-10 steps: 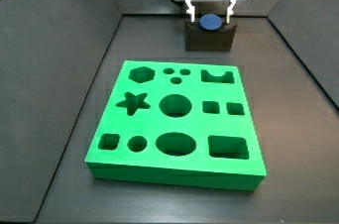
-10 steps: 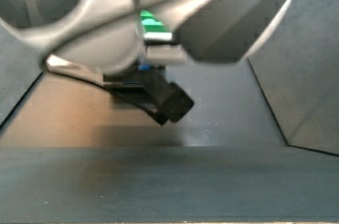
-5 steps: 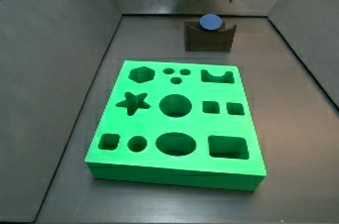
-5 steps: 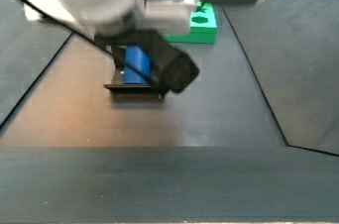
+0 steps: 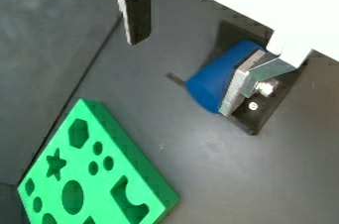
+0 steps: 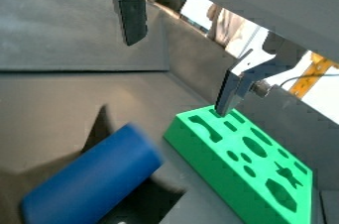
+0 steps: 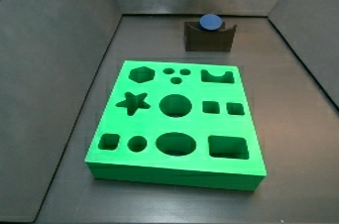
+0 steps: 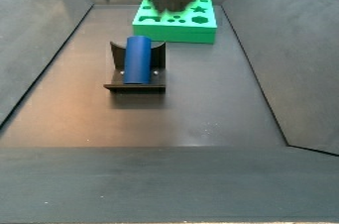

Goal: Pick up the oval object. Move up. Place the oval object on the fixture. Regrasp the oval object. Move to above the board. Insert the oval object.
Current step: Regrasp the oval object.

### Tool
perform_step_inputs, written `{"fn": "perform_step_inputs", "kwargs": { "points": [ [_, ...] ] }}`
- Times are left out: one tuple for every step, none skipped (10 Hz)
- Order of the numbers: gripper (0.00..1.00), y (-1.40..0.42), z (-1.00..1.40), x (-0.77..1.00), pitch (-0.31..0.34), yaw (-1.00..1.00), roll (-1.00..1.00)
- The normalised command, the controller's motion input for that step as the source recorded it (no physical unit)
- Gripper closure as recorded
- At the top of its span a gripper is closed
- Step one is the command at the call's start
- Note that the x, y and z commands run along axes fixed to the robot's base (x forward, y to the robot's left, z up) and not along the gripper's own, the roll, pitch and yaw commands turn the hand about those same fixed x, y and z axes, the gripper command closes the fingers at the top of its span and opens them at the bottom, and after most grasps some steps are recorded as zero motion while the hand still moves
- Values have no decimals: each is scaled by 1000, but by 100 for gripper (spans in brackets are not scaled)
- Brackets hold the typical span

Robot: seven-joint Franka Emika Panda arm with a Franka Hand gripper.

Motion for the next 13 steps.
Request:
{"fn": "perform_step_inputs", "kwargs": {
  "points": [
    [0, -578, 414, -57, 31, 39, 1000],
    [0, -382, 169, -31, 31, 39, 1000],
    [0, -185, -14, -5, 29, 39, 1000],
    [0, -61, -21, 3, 29, 40, 1000],
    [0, -7, 29, -8, 31, 40, 1000],
    [0, -38, 10, -6, 26, 41, 1000],
    [0, -35, 3, -11, 23, 42, 1000],
    [0, -21, 9, -13, 19, 42, 1000],
    [0, -23, 9, -10, 15, 43, 1000],
    [0, -21, 6, -10, 13, 45, 1000],
    [0, -19, 5, -13, 15, 46, 1000],
    [0, -18, 11, -8, 20, 48, 1000],
    [0, -20, 11, -2, 23, 49, 1000]
  ]
}}
